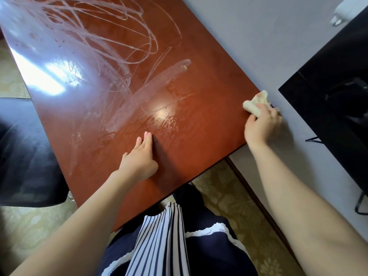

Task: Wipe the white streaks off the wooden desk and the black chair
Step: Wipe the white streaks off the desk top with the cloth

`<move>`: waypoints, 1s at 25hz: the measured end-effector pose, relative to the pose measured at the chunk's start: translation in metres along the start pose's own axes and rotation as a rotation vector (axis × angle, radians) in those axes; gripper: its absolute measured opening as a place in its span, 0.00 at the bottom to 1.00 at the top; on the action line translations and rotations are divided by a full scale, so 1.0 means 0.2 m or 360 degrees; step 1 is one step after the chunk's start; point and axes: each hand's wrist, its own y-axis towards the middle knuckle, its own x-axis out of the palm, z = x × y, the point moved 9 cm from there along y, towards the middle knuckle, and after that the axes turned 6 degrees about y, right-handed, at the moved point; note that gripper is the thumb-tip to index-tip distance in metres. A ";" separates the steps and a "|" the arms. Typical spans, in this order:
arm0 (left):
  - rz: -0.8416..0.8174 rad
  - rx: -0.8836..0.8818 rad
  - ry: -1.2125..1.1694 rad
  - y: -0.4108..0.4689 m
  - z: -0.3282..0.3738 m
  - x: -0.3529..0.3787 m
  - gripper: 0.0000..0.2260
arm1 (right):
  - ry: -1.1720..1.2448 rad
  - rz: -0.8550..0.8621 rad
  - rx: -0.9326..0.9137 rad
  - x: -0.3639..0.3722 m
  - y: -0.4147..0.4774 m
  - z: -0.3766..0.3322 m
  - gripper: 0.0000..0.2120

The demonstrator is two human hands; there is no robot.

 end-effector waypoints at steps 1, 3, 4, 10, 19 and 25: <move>0.0003 -0.0010 -0.0016 0.00 0.00 0.00 0.43 | -0.0077 -0.0079 -0.0069 0.06 -0.06 -0.04 0.14; 0.0007 -0.0035 -0.0045 -0.01 0.00 -0.01 0.43 | -0.0040 -0.0197 -0.0315 0.16 -0.23 -0.17 0.12; 0.0010 -0.0034 -0.0052 -0.02 0.00 -0.01 0.43 | -0.0004 -0.0237 -0.0439 0.19 -0.33 -0.25 0.13; -0.0004 -0.0016 -0.0073 -0.01 0.00 -0.01 0.42 | 0.0357 -0.0718 -0.1329 0.29 -0.93 -0.51 0.09; 0.0003 0.0005 -0.0137 -0.01 0.00 -0.01 0.42 | 0.0111 -0.0354 -0.1197 0.12 -0.31 -0.29 0.08; 0.0008 0.0014 -0.0142 0.01 -0.02 0.00 0.43 | -0.0122 -0.0044 -0.0104 0.05 0.13 -0.06 0.14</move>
